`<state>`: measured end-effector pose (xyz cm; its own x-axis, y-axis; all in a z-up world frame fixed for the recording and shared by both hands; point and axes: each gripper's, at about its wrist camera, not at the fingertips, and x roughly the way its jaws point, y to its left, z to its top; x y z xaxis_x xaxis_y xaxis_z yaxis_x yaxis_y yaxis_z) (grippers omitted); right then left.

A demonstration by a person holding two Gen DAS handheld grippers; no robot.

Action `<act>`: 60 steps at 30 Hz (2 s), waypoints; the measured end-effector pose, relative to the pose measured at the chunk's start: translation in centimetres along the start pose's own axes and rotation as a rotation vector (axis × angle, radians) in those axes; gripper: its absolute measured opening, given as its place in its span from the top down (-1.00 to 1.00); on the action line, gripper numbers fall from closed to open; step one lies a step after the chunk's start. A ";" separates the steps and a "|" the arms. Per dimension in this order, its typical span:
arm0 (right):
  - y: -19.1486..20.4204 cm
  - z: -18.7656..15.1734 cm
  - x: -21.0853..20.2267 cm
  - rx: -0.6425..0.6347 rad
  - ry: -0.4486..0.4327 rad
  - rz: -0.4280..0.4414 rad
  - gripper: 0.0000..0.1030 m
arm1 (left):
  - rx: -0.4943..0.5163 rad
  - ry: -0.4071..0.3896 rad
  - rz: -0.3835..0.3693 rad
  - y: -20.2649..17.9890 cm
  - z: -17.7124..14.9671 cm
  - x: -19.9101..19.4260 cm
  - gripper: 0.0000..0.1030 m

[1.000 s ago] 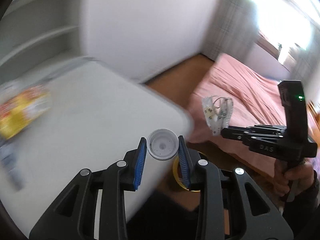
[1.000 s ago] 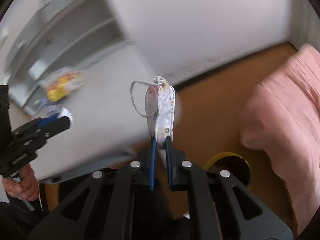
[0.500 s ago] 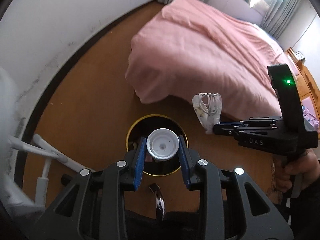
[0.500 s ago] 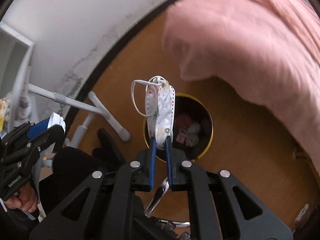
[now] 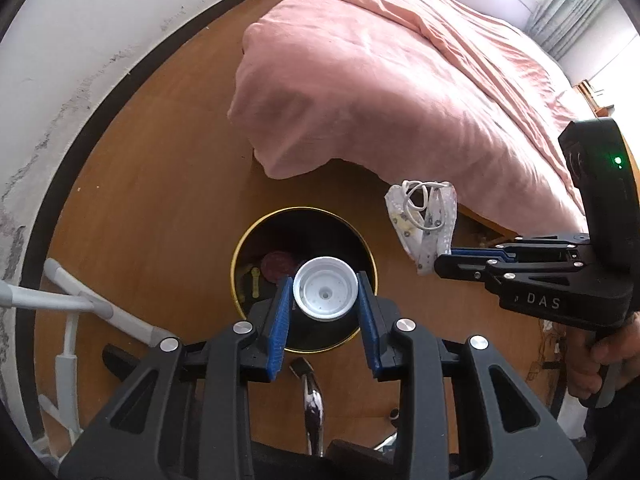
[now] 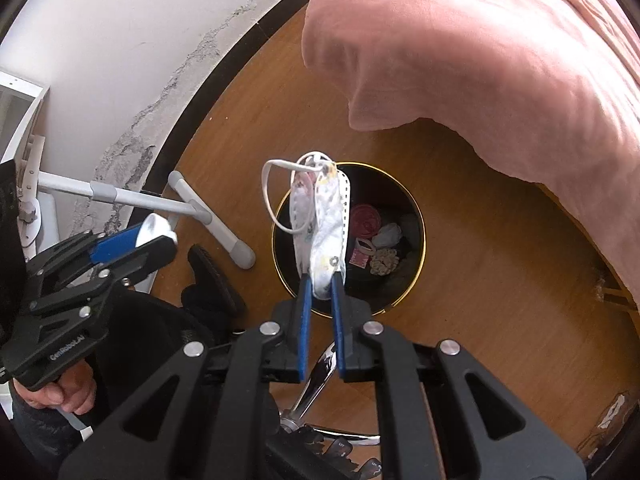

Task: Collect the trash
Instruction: 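Carry the cap and wrapper over the black bin, then open both tools to drop the cap and wrapper into the bin, then swing both tools back toward the desk, then grasp the clear plastic bag with right tool while left tool grasps the blue-white wrapper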

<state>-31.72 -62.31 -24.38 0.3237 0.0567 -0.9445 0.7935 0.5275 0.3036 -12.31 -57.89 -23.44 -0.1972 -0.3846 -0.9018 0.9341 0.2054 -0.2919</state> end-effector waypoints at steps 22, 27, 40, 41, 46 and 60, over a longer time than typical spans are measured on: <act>4.6 -0.1 -8.8 -0.098 -0.182 -0.070 -0.46 | -0.011 -0.184 0.067 -0.5 -1.7 -12.0 -0.69; 13.7 0.1 -12.8 -0.273 -0.280 -0.017 -0.46 | -0.100 -0.338 0.189 3.2 -6.0 -22.3 -0.78; 47.5 -6.7 -8.5 -0.867 -0.175 0.214 -0.46 | -0.623 -0.445 0.639 21.1 -28.8 -40.9 -0.78; 50.1 -7.7 -8.1 -0.912 -0.164 0.230 -0.46 | -0.662 -0.443 0.668 22.2 -30.8 -41.9 -0.78; 58.0 -10.4 -7.7 -1.049 -0.180 0.235 -0.51 | -0.778 -0.448 0.696 26.5 -37.1 -45.2 -0.78; 74.8 -4.4 -5.1 -1.000 -0.037 0.264 -0.62 | -0.651 -0.487 0.596 34.2 -31.8 -44.2 -0.78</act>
<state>23.70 -19.47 2.61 0.4545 0.2555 -0.8533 -0.0906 0.9663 0.2411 18.91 -5.28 -3.66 0.5280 -0.3553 -0.7713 0.4682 0.8796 -0.0847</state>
